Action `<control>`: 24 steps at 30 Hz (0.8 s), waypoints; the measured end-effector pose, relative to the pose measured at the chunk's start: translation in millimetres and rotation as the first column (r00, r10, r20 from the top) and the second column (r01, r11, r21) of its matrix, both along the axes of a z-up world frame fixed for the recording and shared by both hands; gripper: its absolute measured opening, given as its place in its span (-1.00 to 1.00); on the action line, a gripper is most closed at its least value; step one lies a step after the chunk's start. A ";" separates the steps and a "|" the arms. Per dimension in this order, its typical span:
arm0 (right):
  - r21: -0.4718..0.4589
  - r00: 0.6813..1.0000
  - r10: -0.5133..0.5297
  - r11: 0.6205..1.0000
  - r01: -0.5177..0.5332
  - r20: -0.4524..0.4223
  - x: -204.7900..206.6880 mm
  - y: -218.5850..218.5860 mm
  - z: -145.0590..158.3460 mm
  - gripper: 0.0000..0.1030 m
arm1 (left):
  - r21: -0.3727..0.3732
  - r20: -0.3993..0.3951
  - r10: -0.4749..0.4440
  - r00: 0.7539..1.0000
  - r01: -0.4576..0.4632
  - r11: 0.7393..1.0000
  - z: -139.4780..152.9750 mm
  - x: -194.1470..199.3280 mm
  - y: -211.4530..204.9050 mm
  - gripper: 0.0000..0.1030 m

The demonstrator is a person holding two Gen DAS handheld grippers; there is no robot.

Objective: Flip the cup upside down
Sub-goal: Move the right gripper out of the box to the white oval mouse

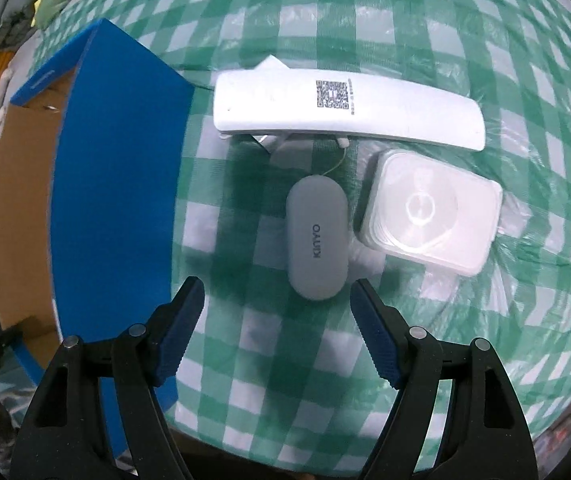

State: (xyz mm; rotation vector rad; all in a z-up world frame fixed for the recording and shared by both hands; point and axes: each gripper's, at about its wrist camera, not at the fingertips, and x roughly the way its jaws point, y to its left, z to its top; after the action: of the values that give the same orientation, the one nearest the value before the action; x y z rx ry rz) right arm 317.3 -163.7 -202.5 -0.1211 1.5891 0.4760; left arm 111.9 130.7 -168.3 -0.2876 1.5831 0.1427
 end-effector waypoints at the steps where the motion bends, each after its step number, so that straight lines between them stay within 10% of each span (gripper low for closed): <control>1: -0.001 1.000 -0.002 1.000 0.002 -0.001 1.0 0.6 -2.5 0.50 | -0.001 0.000 -0.001 1.000 0.001 1.000 0.3 0.3 -0.3 -0.84; 20: -0.039 1.000 -0.028 0.999 0.028 -0.004 34.7 14.5 -34.2 0.23 | -0.005 0.002 0.000 1.000 0.000 1.000 -0.8 -1.4 0.3 -0.84; 24: -0.107 1.000 -0.014 0.994 0.016 0.015 36.0 19.3 -39.5 -0.09 | -0.005 0.001 -0.001 1.000 0.001 1.000 -1.5 -1.9 0.0 -0.84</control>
State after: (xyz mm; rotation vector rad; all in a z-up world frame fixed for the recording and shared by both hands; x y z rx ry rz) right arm 353.4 -144.5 -242.0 -0.1935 1.6006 0.3772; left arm 110.0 130.7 -169.8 -0.2907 1.5830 0.1383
